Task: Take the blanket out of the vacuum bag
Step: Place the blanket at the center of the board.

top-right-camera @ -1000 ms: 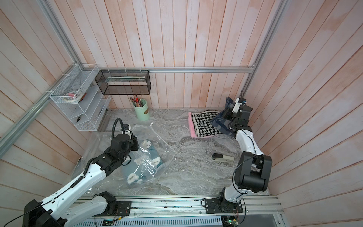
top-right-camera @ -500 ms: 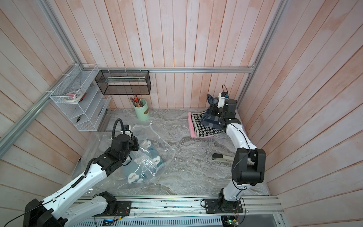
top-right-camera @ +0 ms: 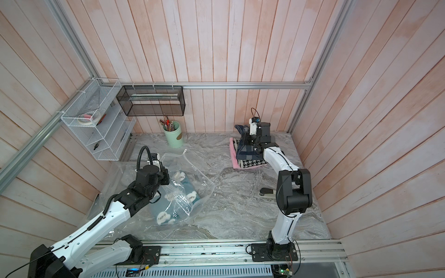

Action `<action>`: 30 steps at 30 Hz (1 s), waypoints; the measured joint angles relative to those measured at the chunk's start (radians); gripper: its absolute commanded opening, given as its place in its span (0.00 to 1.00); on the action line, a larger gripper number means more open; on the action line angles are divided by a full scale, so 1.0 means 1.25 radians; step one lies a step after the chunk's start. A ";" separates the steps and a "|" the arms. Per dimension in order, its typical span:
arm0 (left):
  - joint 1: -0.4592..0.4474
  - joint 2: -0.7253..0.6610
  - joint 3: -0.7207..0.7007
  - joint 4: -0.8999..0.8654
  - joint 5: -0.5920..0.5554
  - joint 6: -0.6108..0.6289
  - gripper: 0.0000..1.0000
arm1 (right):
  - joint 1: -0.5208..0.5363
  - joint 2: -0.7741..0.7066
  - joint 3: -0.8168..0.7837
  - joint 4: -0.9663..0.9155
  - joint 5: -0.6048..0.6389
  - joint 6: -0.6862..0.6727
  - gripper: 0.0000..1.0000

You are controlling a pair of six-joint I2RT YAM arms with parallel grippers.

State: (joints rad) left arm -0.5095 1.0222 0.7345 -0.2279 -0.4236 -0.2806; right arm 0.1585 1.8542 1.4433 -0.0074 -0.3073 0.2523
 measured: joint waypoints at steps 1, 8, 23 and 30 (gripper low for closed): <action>0.000 0.000 0.000 0.001 0.000 0.000 0.00 | 0.006 0.009 0.008 -0.002 -0.001 0.000 0.00; 0.002 0.004 -0.010 0.014 0.000 0.000 0.00 | 0.028 0.068 0.030 0.000 -0.025 0.000 0.03; 0.011 0.056 -0.014 0.056 0.018 0.000 0.00 | -0.042 -0.099 -0.112 0.093 -0.080 0.001 0.67; 0.011 0.056 -0.014 0.063 0.027 -0.003 0.00 | -0.106 -0.031 -0.079 0.092 -0.020 0.007 0.64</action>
State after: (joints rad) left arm -0.4953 1.0927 0.7170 -0.1490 -0.3893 -0.2840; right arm 0.0261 1.8156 1.3441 0.1070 -0.3325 0.2615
